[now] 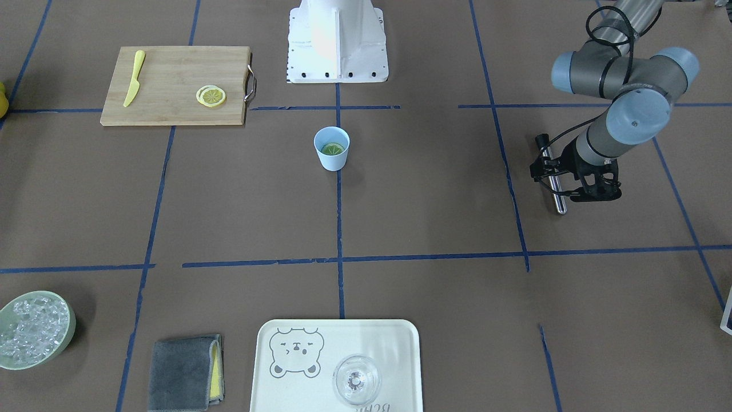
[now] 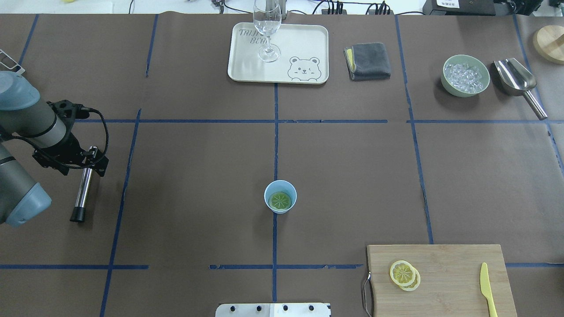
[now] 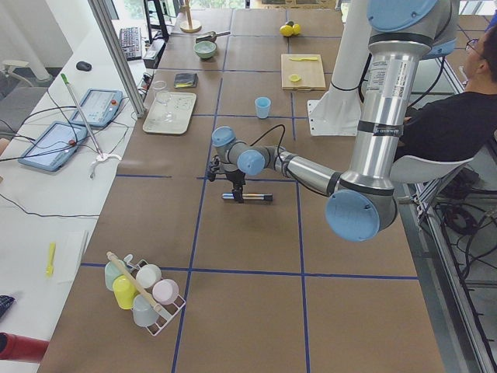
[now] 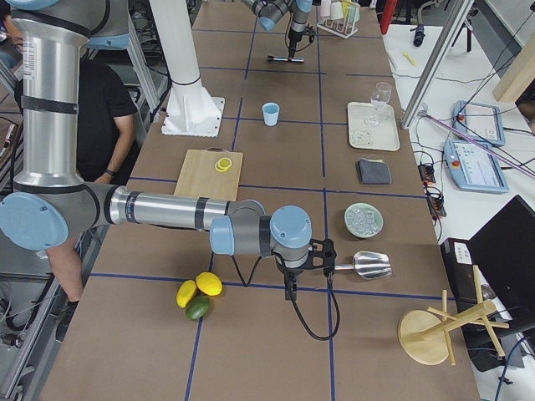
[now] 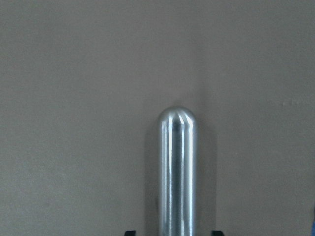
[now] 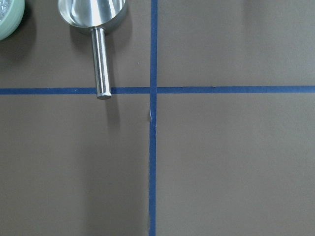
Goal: Squeeze lemon into cup
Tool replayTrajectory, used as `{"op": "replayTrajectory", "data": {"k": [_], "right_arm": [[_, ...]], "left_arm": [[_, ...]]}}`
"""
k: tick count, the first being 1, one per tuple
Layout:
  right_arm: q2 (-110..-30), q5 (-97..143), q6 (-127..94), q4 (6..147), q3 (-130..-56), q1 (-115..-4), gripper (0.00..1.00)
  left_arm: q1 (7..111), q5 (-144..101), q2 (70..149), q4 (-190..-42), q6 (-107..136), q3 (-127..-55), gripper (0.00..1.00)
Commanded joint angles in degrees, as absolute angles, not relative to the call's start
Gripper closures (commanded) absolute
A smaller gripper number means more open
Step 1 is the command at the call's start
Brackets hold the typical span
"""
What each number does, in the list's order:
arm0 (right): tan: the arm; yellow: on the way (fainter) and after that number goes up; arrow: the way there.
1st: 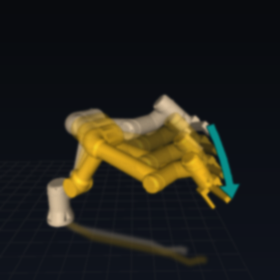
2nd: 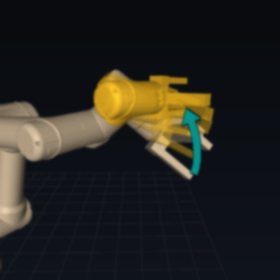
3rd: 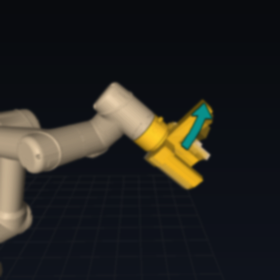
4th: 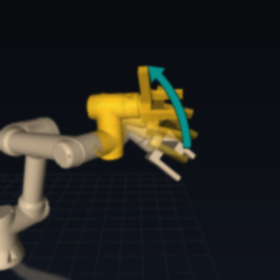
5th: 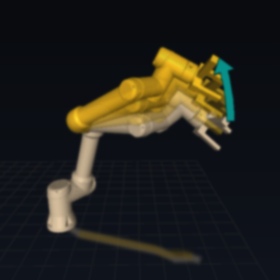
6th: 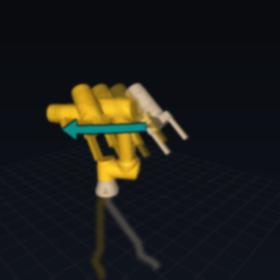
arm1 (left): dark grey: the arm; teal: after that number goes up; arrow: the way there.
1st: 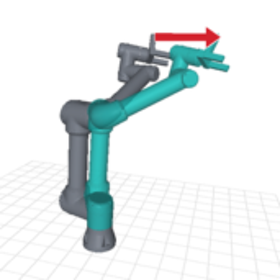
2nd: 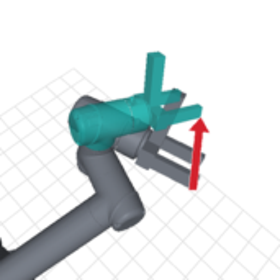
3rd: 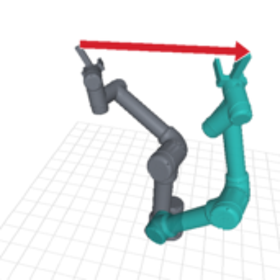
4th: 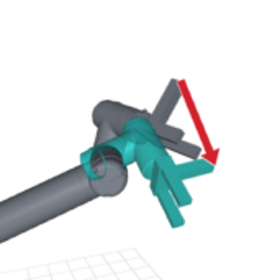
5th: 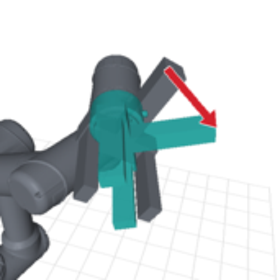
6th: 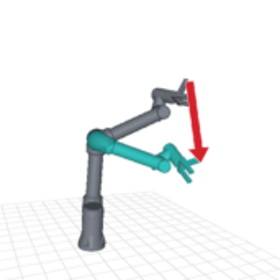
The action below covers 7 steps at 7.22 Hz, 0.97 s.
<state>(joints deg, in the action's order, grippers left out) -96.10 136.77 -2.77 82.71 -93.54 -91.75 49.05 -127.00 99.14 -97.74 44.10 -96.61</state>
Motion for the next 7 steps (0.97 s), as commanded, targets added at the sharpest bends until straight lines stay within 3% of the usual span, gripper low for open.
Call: {"op": "replayTrajectory", "data": {"k": [1,4,7], "right_arm": [[-96.2,136.6,-2.7,82.7,-93.7,-91.8,0.00],[-96.1,136.7,-2.8,82.6,-94.1,-91.7,0.00],[-95.5,136.7,-3.8,82.6,-94.7,-91.8,0.00]], "left_arm": [[55.0,-127.0,101.5,-100.7,42.7,-97.3,0.00],[68.7,-127.6,100.6,-103.3,24.9,-96.8,0.00],[79.6,-130.3,92.7,-103.2,9.6,-95.5,0.00]]}}
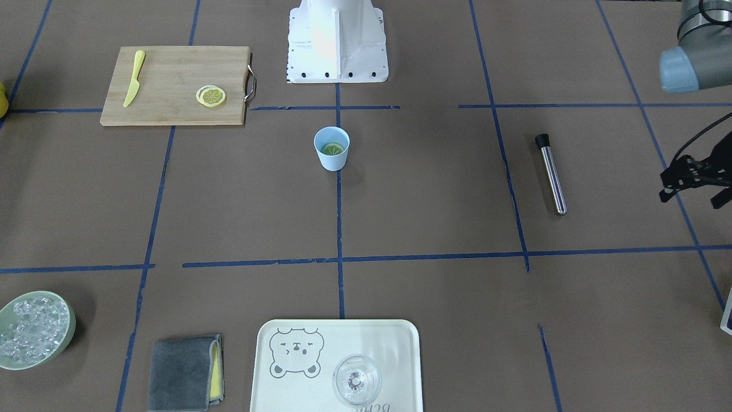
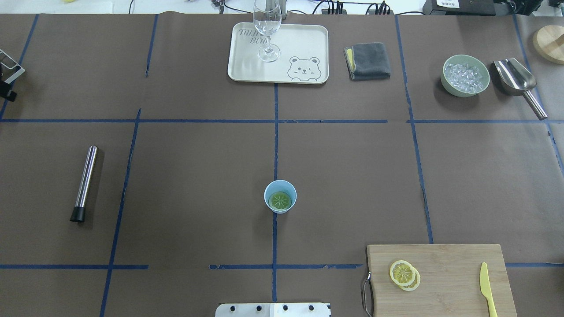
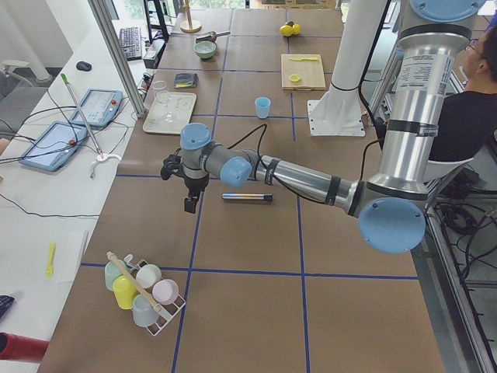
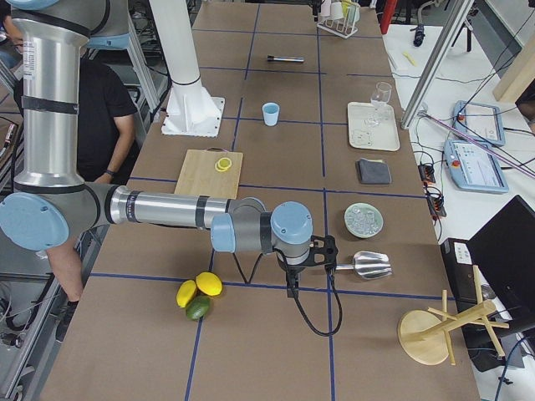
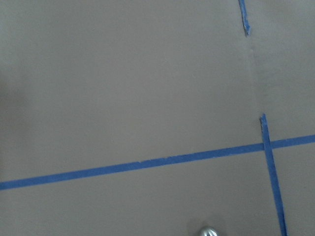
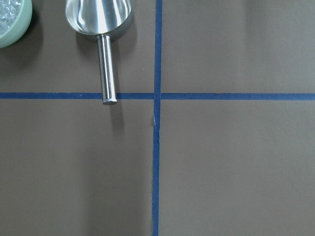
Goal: Squeeze lemon into cup
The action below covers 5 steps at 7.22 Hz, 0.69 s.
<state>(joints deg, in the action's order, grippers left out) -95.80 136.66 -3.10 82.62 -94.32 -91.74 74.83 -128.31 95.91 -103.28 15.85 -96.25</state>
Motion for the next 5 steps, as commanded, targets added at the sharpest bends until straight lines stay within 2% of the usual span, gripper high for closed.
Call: {"op": "replayTrajectory", "data": {"k": [1,5], "right_arm": [[-95.3,136.7,-4.1,82.6,-94.6,-91.7,0.00],[-95.1,136.8,-4.1,82.6,-94.8,-91.7,0.00]], "left_arm": [[84.1,-135.7,90.1,-103.5,4.6,-93.3,0.00],[88.6,-135.7,88.6,-101.1,0.2,-93.9,0.00]]}}
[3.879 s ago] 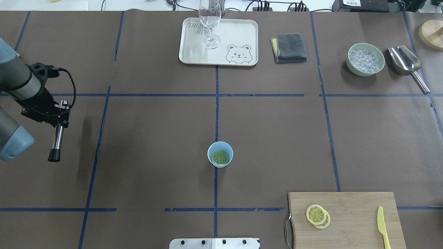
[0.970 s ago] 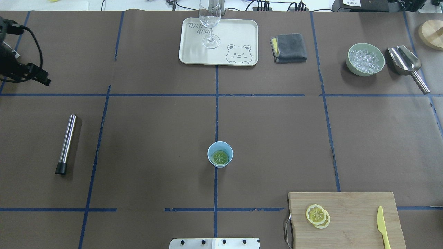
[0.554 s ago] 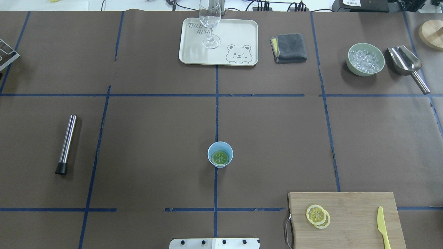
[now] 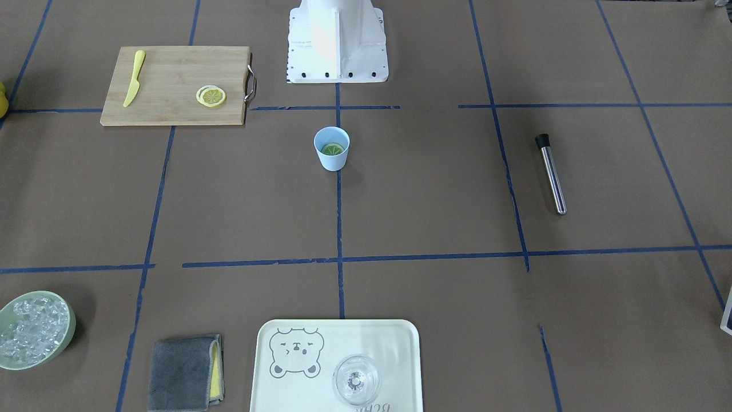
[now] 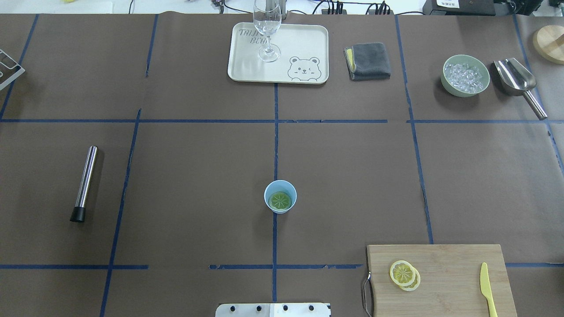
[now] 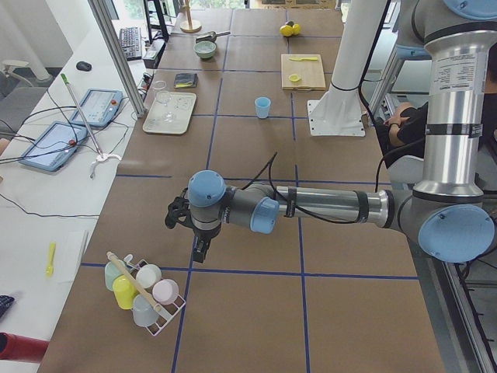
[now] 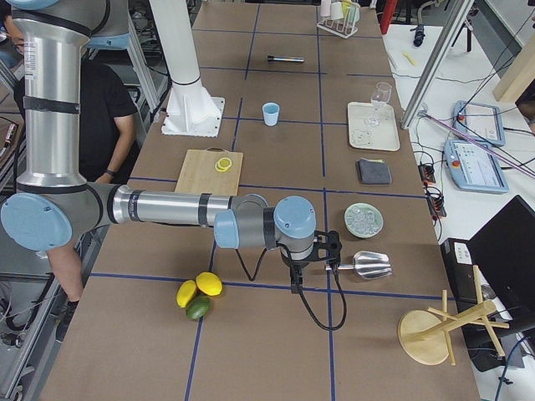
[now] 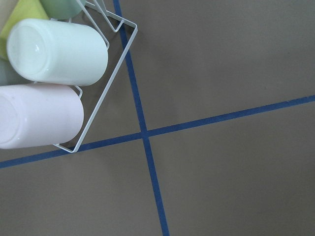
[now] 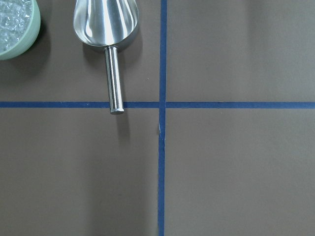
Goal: Squeeze lemon into cup
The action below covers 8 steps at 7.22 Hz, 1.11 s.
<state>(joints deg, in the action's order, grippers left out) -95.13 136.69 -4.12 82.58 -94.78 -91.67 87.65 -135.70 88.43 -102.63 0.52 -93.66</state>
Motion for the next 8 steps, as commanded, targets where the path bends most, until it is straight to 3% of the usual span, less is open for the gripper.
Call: {"op": "replayTrajectory", "data": {"k": [1,8], "right_arm": [[-95.1,136.8,-4.1,82.6,-95.0,-91.7,0.00],[-94.9,137.1,-4.1,82.7,-94.8,-91.7,0.00]], "left_arm": [[88.6,-135.7,88.8,-97.2,-2.3,-94.7,0.00],[88.7,-135.8,87.9,-92.7,-5.0,-95.8,0.00]]}}
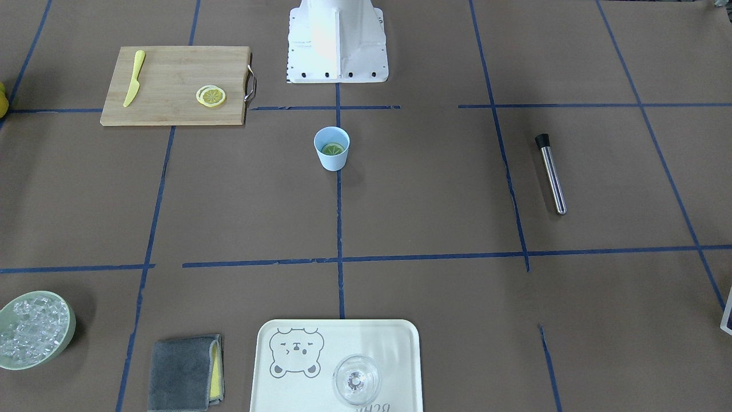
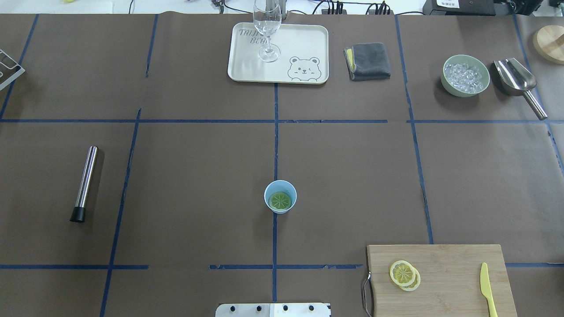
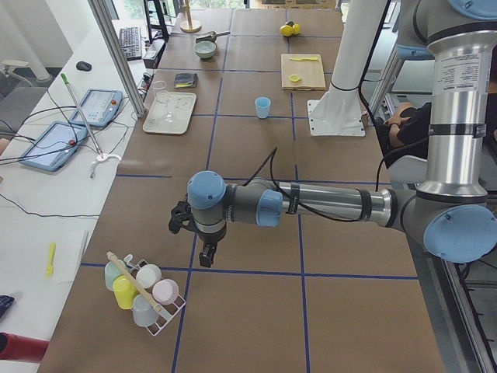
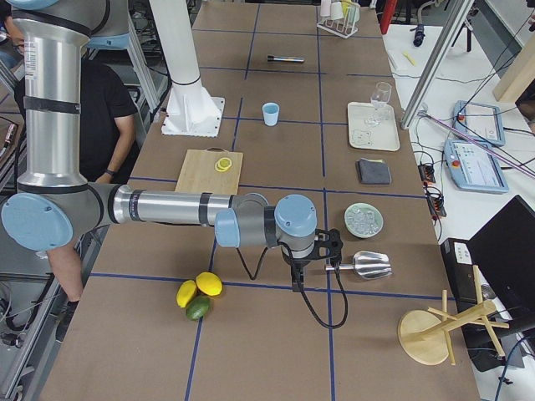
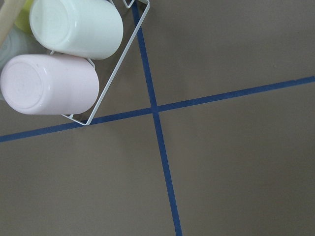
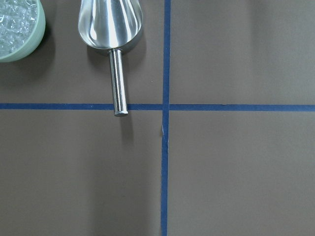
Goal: Squeeze lemon into cup
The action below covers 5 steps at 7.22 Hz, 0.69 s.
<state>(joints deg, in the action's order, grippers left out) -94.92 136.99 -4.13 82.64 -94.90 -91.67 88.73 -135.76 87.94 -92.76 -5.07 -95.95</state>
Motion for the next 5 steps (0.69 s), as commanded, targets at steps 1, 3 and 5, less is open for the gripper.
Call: {"op": "replayTrajectory", "data": {"k": [1,3,5], "right_arm": [[-95.0,137.2,-4.1,82.7,-94.9,-91.7,0.00],[-94.9,137.3,-4.2,82.6,-95.4,-91.7,0.00],[-95.2,137.2,-4.2,83.2,-96.8,-91.7,0.00]], "left_arm": [[88.8,-135.8,87.9,-92.7,-4.9,-95.9,0.00],[88.8,-135.9,87.9,-92.7,-4.7,-96.0,0.00],[88.7,-135.9,87.9,-92.8,-4.7,-96.0,0.00]]}}
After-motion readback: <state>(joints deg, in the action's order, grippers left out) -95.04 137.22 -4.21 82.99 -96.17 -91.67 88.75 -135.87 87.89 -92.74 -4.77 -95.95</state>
